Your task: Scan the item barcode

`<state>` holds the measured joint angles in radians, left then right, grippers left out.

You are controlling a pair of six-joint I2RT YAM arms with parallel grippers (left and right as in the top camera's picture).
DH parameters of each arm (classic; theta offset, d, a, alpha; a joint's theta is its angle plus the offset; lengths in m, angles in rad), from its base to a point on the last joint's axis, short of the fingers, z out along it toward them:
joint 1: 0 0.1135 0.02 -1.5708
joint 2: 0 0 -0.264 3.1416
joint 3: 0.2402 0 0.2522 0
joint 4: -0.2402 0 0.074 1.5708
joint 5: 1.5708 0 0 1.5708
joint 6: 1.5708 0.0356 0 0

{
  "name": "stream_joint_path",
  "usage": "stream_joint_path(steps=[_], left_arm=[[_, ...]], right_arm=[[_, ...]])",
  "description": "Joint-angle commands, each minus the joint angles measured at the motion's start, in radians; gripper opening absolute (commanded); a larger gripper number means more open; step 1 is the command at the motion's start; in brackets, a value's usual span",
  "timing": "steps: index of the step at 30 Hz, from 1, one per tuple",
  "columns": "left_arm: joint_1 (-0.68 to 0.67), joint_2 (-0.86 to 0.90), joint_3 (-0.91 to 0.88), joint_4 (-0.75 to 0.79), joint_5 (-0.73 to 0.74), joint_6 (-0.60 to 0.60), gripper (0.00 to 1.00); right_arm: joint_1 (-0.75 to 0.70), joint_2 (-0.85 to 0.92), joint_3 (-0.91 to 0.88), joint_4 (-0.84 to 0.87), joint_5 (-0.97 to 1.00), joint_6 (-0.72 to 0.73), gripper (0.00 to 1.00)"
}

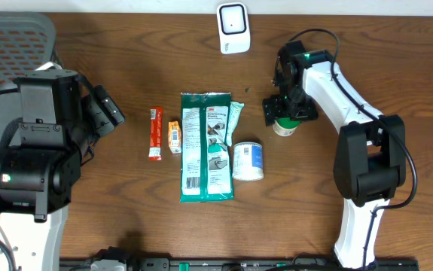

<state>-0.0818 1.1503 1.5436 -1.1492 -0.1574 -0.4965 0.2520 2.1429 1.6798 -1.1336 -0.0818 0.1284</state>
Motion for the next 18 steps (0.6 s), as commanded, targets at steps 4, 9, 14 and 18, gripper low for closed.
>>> stream_joint_path(steps=[4, 9, 14, 18], left_arm=[[0.004, 0.000, 0.012, -0.002, -0.012, 0.010, 0.90], [0.004, 0.000, 0.012, -0.002, -0.012, 0.010, 0.90], [0.004, 0.000, 0.012, -0.002, -0.011, 0.010, 0.90], [0.004, 0.000, 0.012, -0.002, -0.012, 0.010, 0.90]], right_arm=[[0.003, -0.044, 0.002, 0.003, 0.006, 0.013, 0.73], [0.003, -0.107, 0.004, -0.002, 0.006, 0.013, 0.79], [0.006, -0.094, -0.013, -0.005, 0.006, 0.015, 0.80], [0.007, -0.093, -0.104, 0.076, 0.006, 0.040, 0.76]])
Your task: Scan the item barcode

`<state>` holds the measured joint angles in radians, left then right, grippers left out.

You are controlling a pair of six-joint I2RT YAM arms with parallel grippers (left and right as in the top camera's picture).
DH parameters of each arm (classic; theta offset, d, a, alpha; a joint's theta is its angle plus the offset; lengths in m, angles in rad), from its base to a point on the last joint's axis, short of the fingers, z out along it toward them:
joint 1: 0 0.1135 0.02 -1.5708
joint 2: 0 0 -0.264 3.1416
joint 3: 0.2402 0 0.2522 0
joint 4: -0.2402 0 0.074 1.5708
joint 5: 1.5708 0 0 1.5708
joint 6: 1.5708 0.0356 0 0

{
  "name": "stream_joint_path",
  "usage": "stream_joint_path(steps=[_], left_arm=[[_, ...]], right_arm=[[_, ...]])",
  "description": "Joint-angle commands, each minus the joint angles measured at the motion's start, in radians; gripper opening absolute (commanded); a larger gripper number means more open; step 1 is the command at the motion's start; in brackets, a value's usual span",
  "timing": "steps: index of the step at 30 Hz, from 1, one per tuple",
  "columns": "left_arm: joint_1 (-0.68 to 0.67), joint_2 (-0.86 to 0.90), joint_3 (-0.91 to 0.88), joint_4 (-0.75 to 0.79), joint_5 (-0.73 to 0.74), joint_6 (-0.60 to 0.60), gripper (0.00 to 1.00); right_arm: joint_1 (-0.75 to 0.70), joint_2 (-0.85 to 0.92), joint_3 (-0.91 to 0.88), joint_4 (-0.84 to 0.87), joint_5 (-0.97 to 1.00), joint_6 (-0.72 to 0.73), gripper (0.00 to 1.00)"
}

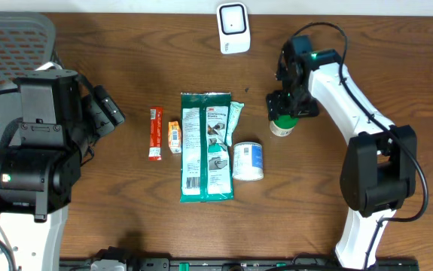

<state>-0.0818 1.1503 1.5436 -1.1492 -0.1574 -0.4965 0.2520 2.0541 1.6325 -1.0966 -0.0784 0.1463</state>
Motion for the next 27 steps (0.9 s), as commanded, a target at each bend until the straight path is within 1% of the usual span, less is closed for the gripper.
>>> stream_joint_path(steps=[1, 2, 3, 8, 21, 24, 26, 27], left_arm=[[0.004, 0.000, 0.012, -0.002, -0.012, 0.010, 0.90], [0.004, 0.000, 0.012, -0.002, -0.012, 0.010, 0.90], [0.004, 0.000, 0.012, -0.002, -0.012, 0.010, 0.90], [0.004, 0.000, 0.012, -0.002, -0.012, 0.010, 0.90], [0.004, 0.000, 0.012, -0.002, -0.012, 0.010, 0.90], [0.004, 0.000, 0.012, -0.002, -0.012, 0.010, 0.90], [0.004, 0.000, 0.012, -0.002, -0.012, 0.010, 0.90], [0.004, 0.000, 0.012, -0.002, -0.012, 0.010, 0.90]], right_arm=[[0.007, -0.004, -0.072, 0.055, 0.002, 0.023, 0.73], [0.007, -0.004, -0.077, 0.057, 0.002, 0.022, 0.72], [0.007, -0.004, -0.078, 0.057, 0.002, 0.022, 0.66], [0.007, -0.014, -0.073, 0.057, 0.002, 0.022, 0.64], [0.007, -0.015, -0.073, 0.056, 0.002, 0.021, 0.65], [0.007, -0.015, -0.073, 0.057, 0.002, 0.021, 0.63], [0.007, -0.015, -0.073, 0.056, 0.002, 0.021, 0.55], [0.007, -0.015, -0.073, 0.056, 0.002, 0.021, 0.48]])
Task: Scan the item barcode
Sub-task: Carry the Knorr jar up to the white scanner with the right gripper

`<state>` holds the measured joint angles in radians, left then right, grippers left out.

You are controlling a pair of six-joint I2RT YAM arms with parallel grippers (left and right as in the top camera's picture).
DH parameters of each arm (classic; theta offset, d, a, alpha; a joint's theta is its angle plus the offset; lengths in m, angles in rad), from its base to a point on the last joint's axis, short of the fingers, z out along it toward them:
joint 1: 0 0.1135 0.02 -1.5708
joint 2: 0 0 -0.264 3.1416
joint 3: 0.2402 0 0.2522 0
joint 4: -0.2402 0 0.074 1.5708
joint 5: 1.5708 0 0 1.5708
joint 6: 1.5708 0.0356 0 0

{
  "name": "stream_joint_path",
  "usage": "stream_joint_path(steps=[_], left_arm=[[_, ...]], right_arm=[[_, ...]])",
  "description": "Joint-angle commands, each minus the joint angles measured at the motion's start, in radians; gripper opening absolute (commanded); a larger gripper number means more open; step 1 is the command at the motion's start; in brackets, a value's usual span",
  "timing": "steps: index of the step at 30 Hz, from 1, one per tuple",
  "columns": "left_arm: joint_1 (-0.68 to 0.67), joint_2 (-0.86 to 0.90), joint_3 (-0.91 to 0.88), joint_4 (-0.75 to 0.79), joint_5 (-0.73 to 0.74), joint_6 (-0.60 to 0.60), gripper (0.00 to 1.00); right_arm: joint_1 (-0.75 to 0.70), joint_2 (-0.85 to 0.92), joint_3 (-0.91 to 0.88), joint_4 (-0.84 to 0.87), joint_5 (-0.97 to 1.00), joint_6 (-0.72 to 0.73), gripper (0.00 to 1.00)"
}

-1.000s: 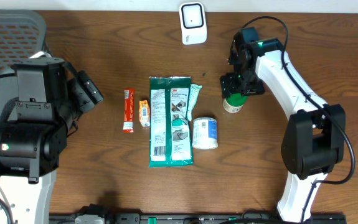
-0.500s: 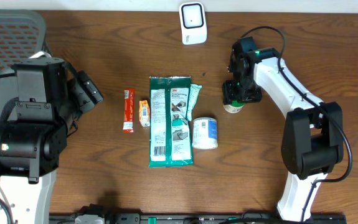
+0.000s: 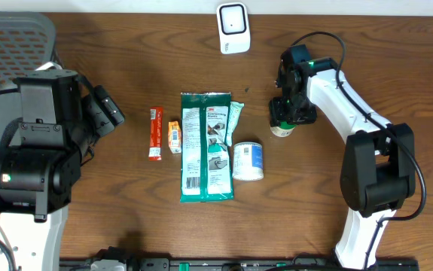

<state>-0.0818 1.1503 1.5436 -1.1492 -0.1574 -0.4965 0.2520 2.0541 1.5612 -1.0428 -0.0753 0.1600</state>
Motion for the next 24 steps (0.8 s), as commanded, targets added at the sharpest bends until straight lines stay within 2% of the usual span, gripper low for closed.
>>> stream_joint_path(steps=[1, 6, 9, 11, 12, 18, 24], left_arm=[[0.004, 0.000, 0.012, -0.002, -0.012, 0.010, 0.90], [0.004, 0.000, 0.012, -0.002, -0.012, 0.010, 0.90], [0.004, 0.000, 0.012, -0.002, -0.012, 0.010, 0.90], [0.004, 0.000, 0.012, -0.002, -0.012, 0.010, 0.90], [0.004, 0.000, 0.011, -0.002, -0.012, 0.010, 0.90], [0.004, 0.000, 0.012, -0.002, -0.012, 0.010, 0.90], [0.004, 0.000, 0.012, -0.002, -0.012, 0.010, 0.90]], right_arm=[[0.007, -0.015, -0.002, 0.003, 0.000, 0.008, 0.46], [0.007, -0.032, 0.023, 0.002, -0.001, 0.008, 0.44], [0.008, -0.084, 0.056, 0.002, -0.001, 0.007, 0.35], [0.012, -0.133, 0.069, 0.007, -0.001, 0.000, 0.26], [0.017, -0.190, 0.079, 0.017, 0.000, 0.000, 0.01], [0.022, -0.375, 0.117, 0.054, -0.005, 0.026, 0.01], [0.022, -0.367, 0.367, -0.013, -0.008, 0.023, 0.01]])
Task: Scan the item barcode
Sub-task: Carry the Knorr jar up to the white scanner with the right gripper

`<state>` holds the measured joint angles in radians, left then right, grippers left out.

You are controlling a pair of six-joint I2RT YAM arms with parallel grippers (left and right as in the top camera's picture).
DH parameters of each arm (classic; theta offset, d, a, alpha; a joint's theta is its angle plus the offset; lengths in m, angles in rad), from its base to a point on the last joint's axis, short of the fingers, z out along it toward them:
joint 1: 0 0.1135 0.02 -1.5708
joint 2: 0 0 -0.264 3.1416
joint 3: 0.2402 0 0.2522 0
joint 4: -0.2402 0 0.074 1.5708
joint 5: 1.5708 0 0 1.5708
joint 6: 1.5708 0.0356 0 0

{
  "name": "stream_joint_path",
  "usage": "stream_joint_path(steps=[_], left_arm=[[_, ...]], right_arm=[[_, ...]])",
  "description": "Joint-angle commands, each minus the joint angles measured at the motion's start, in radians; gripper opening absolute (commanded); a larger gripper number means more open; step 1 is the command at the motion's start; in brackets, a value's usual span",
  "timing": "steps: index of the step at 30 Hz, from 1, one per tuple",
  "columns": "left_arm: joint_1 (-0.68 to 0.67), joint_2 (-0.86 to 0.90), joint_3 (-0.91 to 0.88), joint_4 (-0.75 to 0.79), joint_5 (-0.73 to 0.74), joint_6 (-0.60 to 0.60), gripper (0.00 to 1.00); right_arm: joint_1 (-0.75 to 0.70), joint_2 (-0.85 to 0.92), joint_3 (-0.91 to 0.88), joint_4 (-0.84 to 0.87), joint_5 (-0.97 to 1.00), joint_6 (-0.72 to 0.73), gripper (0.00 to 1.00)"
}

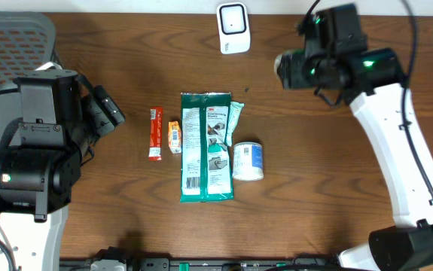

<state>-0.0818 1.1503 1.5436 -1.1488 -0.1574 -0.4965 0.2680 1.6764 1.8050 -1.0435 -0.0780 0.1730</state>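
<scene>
Only the overhead view is given. My right gripper [300, 69] is raised high over the table's back right and is shut on a small white and green container [284, 68], whose pale end points left. The white barcode scanner [233, 28] stands at the back edge, left of the held container. At the far left my left gripper [109, 111] rests beside its arm, with its fingers too dark to read.
Laid out in the middle are a red stick pack [155, 133], a small orange packet [174, 136], a large green wipes pack [206, 147], a pale green packet [236, 120] and a white tin [248, 161]. A grey mesh chair [13, 38] is at back left.
My right gripper was down at the table, shut around the small container right of the pale green packet. Now it is much higher with the container in it, nearer the scanner.
My right gripper stood over the small container on the table at the right of the row. At the two later moments it sat closer around it. Now the container is off the table in that gripper. The left arm has stayed still.
</scene>
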Motion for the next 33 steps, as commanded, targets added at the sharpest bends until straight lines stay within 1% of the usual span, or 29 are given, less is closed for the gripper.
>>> stream_joint_path(steps=[1, 5, 8, 16, 24, 27, 30, 33], left_arm=[[0.004, 0.000, 0.012, -0.003, -0.012, 0.010, 0.90], [0.004, 0.000, 0.012, -0.003, -0.012, 0.010, 0.90], [0.004, 0.000, 0.012, -0.003, -0.011, 0.010, 0.90], [0.004, 0.000, 0.012, -0.003, -0.012, 0.010, 0.90], [0.004, 0.000, 0.012, -0.003, -0.012, 0.010, 0.90], [0.004, 0.000, 0.012, -0.003, -0.012, 0.010, 0.90], [0.004, 0.000, 0.012, -0.003, -0.012, 0.010, 0.90], [0.004, 0.000, 0.012, -0.003, -0.012, 0.010, 0.90]], right_arm=[[0.006, 0.021, 0.173, -0.016, -0.005, 0.009, 0.01], [0.008, 0.093, 0.368, -0.018, -0.006, 0.003, 0.01], [0.015, 0.150, 0.433, 0.012, -0.024, 0.003, 0.01], [0.041, 0.333, 0.433, 0.221, -0.036, 0.006, 0.01], [0.050, 0.543, 0.433, 0.546, -0.031, 0.002, 0.01], [0.064, 0.652, 0.432, 0.716, -0.027, -0.021, 0.01], [0.081, 0.700, 0.432, 0.798, -0.019, -0.050, 0.01], [0.104, 0.746, 0.432, 0.871, 0.057, -0.059, 0.01]])
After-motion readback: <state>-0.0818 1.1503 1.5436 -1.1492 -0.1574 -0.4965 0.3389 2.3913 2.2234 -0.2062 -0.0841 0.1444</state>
